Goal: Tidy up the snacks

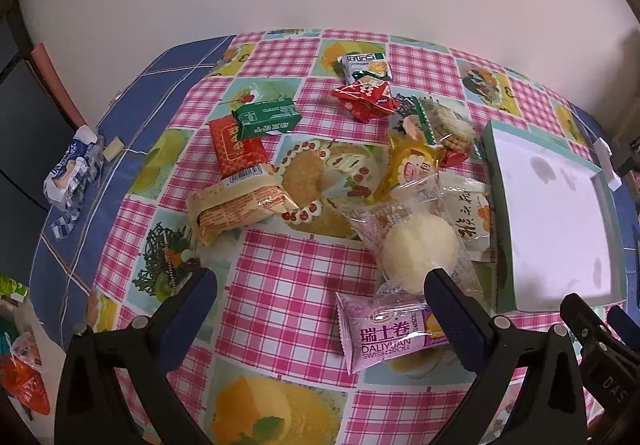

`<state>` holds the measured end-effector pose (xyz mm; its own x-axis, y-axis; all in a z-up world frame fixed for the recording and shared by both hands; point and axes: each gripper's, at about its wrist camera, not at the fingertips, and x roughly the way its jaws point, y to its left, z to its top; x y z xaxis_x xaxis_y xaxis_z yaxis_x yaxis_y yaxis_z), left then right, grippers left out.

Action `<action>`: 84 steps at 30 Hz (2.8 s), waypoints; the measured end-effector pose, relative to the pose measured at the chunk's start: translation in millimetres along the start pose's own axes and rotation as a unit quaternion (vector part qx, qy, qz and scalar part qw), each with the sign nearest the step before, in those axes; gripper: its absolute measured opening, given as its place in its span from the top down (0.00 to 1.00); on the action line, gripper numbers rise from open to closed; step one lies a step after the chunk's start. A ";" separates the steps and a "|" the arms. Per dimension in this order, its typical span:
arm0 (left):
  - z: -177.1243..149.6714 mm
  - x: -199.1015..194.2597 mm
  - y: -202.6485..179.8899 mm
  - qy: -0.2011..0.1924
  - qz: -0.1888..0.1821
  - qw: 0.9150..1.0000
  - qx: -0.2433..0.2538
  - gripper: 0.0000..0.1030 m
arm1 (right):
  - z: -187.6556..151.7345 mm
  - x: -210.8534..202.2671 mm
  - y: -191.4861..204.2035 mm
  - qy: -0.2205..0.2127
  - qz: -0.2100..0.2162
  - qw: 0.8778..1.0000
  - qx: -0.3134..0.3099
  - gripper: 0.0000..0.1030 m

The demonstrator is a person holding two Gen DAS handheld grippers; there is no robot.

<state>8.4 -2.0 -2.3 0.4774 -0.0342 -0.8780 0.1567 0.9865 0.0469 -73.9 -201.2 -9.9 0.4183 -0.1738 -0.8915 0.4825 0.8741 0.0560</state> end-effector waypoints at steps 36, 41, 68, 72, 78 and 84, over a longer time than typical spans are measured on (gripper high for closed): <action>3.5 -7.6 4.3 -0.038 -0.031 0.999 -0.017 0.00 | 0.0 -0.6 2.8 0.002 -0.003 1.000 -0.004 0.00; 3.4 -7.0 8.2 -0.034 -0.021 0.999 -0.019 0.00 | 0.0 -0.8 3.2 0.003 -0.002 1.000 -0.005 0.00; -7.2 41.3 69.2 0.074 -0.004 0.987 -0.140 0.00 | -9.1 33.9 76.6 0.063 0.042 0.997 -0.031 0.00; -12.0 53.8 70.4 0.100 -0.017 0.982 -0.157 0.00 | -12.6 44.5 81.8 0.083 0.034 0.995 -0.039 0.00; -16.9 59.6 70.9 0.113 -0.036 0.978 -0.174 0.00 | -5.1 35.9 63.9 0.062 0.021 0.998 -0.016 0.00; -18.9 47.7 43.2 0.105 -0.092 0.980 -0.143 0.00 | 3.7 31.9 32.9 0.049 0.016 0.998 0.031 0.00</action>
<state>21.5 42.0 -51.1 0.2699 -0.2123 -0.9392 -0.0396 0.9721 -0.2311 -41.8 -179.6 -34.8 0.3586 -0.0982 -0.9283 0.5173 0.8487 0.1101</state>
